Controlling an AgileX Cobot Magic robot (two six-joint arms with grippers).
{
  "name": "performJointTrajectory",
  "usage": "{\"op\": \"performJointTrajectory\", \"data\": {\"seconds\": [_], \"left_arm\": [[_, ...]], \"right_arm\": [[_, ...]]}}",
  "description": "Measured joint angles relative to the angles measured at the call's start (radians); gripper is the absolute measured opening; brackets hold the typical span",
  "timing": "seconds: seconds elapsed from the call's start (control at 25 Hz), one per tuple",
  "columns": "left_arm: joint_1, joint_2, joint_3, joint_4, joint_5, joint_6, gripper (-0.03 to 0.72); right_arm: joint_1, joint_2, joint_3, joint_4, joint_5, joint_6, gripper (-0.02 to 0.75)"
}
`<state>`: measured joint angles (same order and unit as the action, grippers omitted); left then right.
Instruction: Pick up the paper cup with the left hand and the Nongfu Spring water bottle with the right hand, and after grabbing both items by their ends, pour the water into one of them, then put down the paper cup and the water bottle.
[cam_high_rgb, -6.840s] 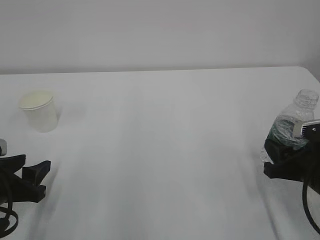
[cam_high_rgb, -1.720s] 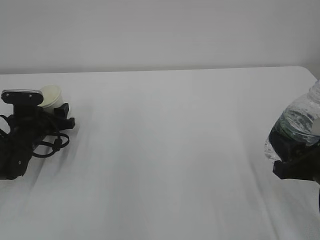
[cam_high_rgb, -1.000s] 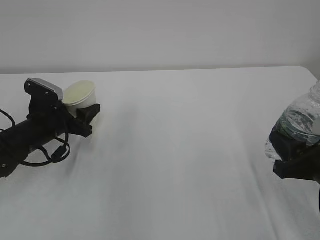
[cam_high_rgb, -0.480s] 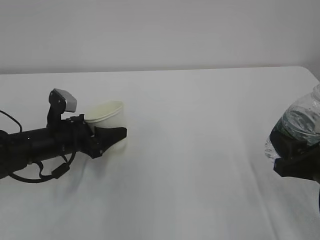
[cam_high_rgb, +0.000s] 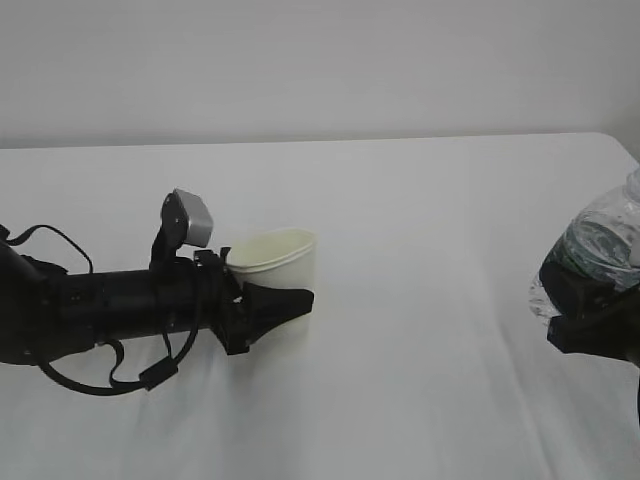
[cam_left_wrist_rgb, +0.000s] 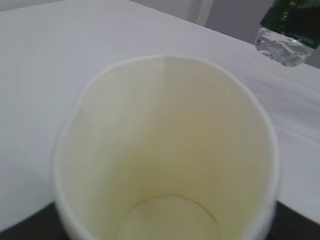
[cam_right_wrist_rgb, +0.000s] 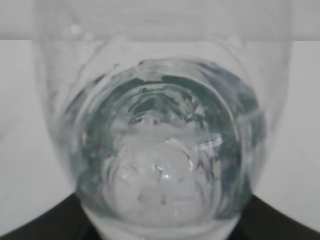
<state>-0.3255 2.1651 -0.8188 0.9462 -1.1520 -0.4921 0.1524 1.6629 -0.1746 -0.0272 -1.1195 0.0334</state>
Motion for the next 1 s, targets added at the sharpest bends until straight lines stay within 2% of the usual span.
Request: {"op": "performJointTrajectory", "data": {"seconds": [0.44, 0.76, 1.0], "left_arm": [[-0.111, -0.002, -0.002, 0.018, 0.000, 0.000, 0.422], [-0.234, -0.005, -0.096, 0.059, 0.067, 0.000, 0.421], [-0.269, -0.005, -0.136, 0.066, 0.131, 0.000, 0.420]], "right_arm": [[0.000, 0.000, 0.001, -0.004, 0.000, 0.000, 0.356], [0.000, 0.000, 0.019, -0.013, 0.000, 0.000, 0.356], [0.000, 0.000, 0.024, -0.015, 0.000, 0.000, 0.356]]}}
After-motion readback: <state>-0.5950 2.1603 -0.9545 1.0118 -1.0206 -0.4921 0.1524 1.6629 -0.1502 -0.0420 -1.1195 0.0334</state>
